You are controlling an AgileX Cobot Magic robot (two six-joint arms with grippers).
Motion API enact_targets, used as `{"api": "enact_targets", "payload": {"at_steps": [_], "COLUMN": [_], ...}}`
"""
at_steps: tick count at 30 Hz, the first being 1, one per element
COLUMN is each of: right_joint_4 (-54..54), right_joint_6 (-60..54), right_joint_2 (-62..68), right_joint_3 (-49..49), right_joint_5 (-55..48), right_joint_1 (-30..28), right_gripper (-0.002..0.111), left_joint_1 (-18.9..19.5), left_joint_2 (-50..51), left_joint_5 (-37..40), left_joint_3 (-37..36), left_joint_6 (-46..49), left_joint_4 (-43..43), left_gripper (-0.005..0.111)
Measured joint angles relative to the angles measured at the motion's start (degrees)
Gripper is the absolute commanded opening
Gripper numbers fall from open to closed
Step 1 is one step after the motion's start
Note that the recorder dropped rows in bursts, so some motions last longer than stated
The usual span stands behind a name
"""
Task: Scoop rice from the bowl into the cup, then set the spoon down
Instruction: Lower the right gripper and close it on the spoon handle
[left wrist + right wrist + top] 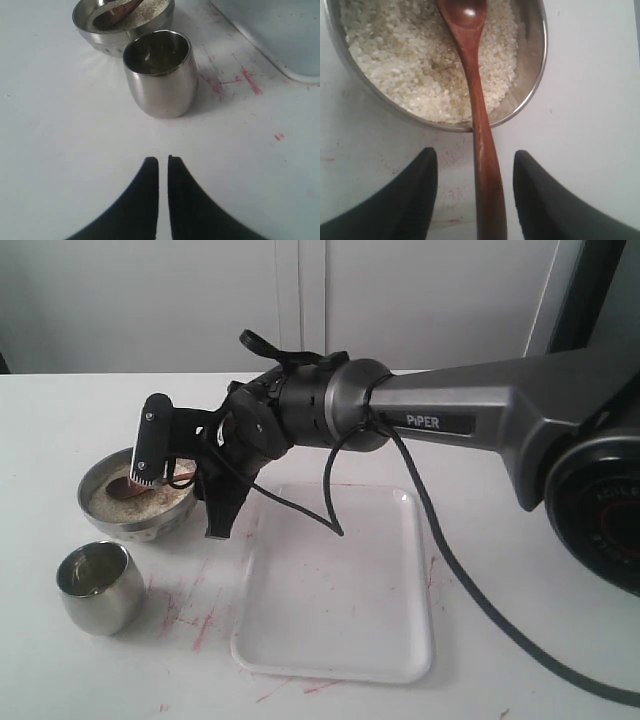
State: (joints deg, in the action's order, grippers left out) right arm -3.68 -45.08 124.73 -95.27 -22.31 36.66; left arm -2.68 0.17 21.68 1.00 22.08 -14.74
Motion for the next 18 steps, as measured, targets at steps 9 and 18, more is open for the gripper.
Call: {"api": "enact_targets", "payload": {"at_steps": [9,18], "right_joint_4": [-1.18,-1.30], "right_joint_6": [0.22,0.60], "right_joint_2": [0.86,1.79], "right_joint_3": [0.00,-0.09], "right_joint_5": [0.21,0.31], "right_joint_1": [-0.36,-1.09], "right_gripper": [0.046,0.042], "left_joint_1": [0.00,0.00], "left_joint_2": [0.00,0.00], "left_joint_5": [0.00,0.00], "left_joint_3": [0.00,0.00], "left_joint_6": [0.00,0.00], "left_joint_4": [0.00,0.00], "left_gripper": [0.014,0.014]}}
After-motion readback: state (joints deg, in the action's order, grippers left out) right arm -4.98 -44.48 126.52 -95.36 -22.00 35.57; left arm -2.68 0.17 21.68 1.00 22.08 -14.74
